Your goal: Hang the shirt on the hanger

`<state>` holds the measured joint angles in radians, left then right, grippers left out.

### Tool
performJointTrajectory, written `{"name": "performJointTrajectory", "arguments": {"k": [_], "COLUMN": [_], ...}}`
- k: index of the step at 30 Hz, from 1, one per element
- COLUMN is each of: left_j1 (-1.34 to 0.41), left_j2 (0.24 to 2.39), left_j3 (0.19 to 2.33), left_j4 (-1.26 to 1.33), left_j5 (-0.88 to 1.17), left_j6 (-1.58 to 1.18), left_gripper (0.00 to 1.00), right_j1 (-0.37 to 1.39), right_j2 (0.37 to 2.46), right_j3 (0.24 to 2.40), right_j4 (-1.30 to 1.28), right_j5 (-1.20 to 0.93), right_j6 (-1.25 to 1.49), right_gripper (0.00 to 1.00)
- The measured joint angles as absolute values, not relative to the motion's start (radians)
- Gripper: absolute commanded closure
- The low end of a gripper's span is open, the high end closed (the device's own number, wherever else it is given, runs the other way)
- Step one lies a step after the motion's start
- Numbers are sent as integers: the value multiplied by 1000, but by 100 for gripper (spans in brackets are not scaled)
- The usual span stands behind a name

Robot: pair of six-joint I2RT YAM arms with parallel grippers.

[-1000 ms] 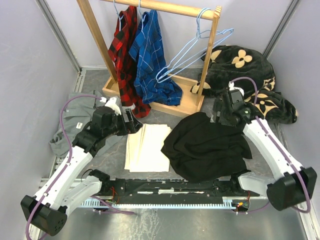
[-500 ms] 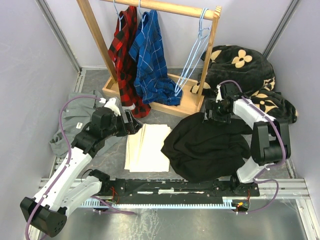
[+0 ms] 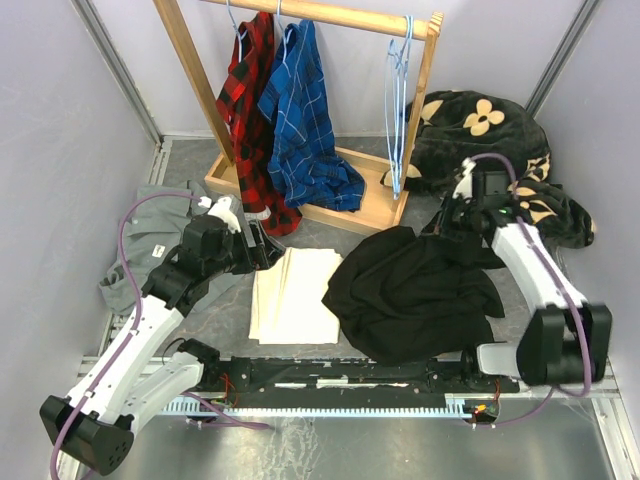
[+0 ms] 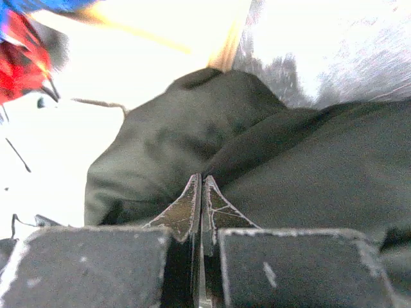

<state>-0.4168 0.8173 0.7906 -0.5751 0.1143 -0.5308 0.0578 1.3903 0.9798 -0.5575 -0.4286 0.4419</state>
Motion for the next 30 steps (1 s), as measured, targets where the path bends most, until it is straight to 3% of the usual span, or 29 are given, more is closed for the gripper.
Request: {"name": "performJointTrajectory", "arguments": {"k": [5, 12, 20, 30], "left_j1": [-417, -417, -417, -417], "left_j2": [811, 811, 812, 825], "left_j3": [791, 791, 791, 791], "left_j4": [-574, -574, -573, -566], "left_j5": [115, 115, 115, 117], "left_j6": [-531, -531, -531, -530], "left_gripper": [14, 15, 15, 14], "right_j1": [38, 38, 38, 38], "right_j2": [1142, 1021, 1141, 1369], "right_j3": [1073, 1366, 1893, 2486], "right_j4": [-624, -778, -950, -1070], "right_j5": [-296, -5, 194, 215], "right_j6": [451, 412, 346, 325], "right_gripper": [100, 100, 100, 100]}}
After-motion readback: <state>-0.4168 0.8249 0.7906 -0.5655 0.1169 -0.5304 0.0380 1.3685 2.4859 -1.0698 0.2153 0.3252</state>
